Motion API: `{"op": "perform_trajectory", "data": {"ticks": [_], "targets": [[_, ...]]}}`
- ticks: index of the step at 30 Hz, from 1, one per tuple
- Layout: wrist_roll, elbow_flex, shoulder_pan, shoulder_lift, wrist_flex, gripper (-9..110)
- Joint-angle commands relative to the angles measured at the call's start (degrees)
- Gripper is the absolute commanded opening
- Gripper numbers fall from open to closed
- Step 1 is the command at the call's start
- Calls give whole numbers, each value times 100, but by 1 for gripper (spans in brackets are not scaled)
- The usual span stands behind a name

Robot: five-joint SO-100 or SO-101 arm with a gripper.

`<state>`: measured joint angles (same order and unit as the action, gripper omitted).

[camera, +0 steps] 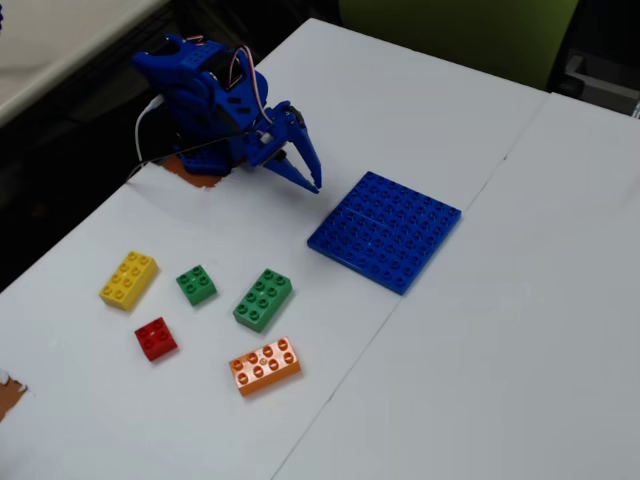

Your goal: Pick up the 2x2 green block and go up the 8x8 blue block.

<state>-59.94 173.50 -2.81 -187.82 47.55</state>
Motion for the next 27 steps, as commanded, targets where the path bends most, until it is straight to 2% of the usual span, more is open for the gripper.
{"op": "perform_trajectory", "data": {"ticks": [1,4,6,12,16,22,24,27], "targets": [[-3683,-281,-123,-255,686,2],[-4280,-457,-229,-255,1002,5],[-4289,-677,-281,-255,1257,8],[-2312,-1951,-431,-53,1898,12],[-2338,-3832,-615,1723,2848,13],[-4395,-6056,-1652,4456,4412,16],[-4975,-6451,-2224,5212,4535,18],[-5159,-6855,-3085,6038,4157,24]]}}
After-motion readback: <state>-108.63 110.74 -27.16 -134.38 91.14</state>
